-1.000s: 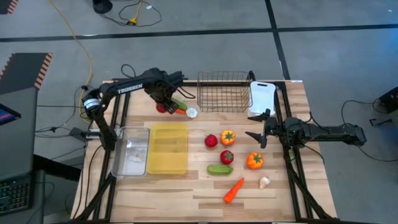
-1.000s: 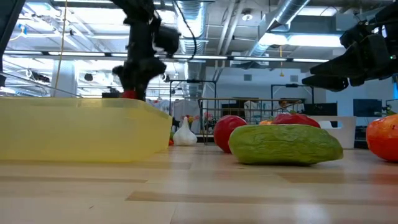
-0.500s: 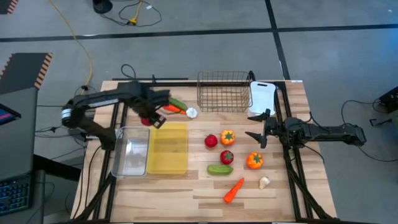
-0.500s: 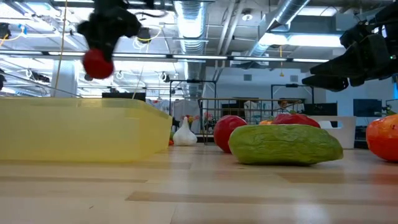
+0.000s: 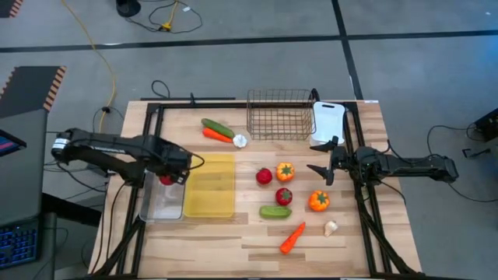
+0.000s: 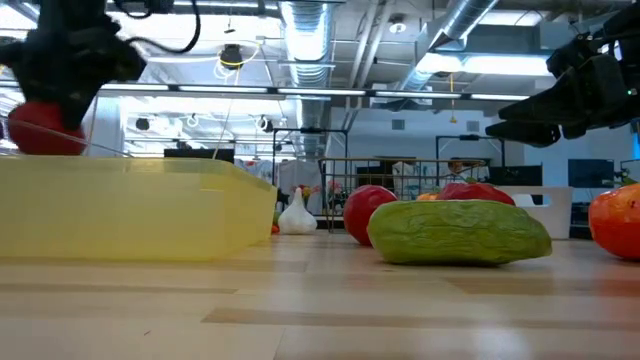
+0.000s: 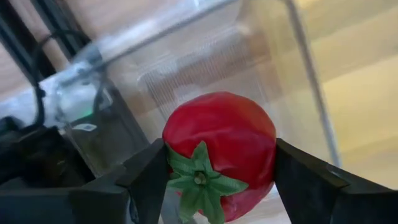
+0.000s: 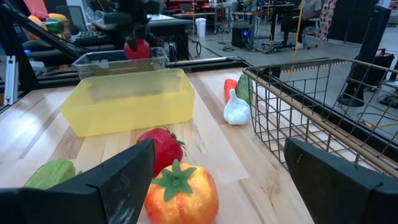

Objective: Sort produce into baskets
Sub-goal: Put the top left red tomato into the transparent bin

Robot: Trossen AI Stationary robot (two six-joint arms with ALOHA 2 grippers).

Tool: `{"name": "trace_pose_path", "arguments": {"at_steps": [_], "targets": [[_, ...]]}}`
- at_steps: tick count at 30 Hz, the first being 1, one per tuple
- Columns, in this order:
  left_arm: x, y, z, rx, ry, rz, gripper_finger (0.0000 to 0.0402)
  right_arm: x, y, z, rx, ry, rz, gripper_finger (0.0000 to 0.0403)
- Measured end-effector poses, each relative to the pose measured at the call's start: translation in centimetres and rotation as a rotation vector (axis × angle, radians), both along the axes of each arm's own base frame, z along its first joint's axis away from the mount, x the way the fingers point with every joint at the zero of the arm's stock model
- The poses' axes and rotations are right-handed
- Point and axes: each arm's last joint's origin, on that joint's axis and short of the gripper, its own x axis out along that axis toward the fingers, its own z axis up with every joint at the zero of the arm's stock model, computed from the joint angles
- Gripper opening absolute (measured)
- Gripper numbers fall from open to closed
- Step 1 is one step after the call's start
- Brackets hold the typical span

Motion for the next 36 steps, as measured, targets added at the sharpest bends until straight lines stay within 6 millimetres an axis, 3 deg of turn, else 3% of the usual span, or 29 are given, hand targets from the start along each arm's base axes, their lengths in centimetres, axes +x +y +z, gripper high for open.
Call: {"name": "trace_pose_path", "arguments": {"at_steps": [11, 36], "targets": [[-0.5, -0.2, -2.8, -0.044, 0.069, 0.021, 0.0268, 0.0, 0.0, 0.0, 0.000, 0.000, 0.000, 0.0382], [-0.4, -0.3, -2.9, -0.085, 0.063, 0.003, 0.0273, 0.0, 0.0, 0.0, 0.000, 0.000, 0.000, 0.0382]]}}
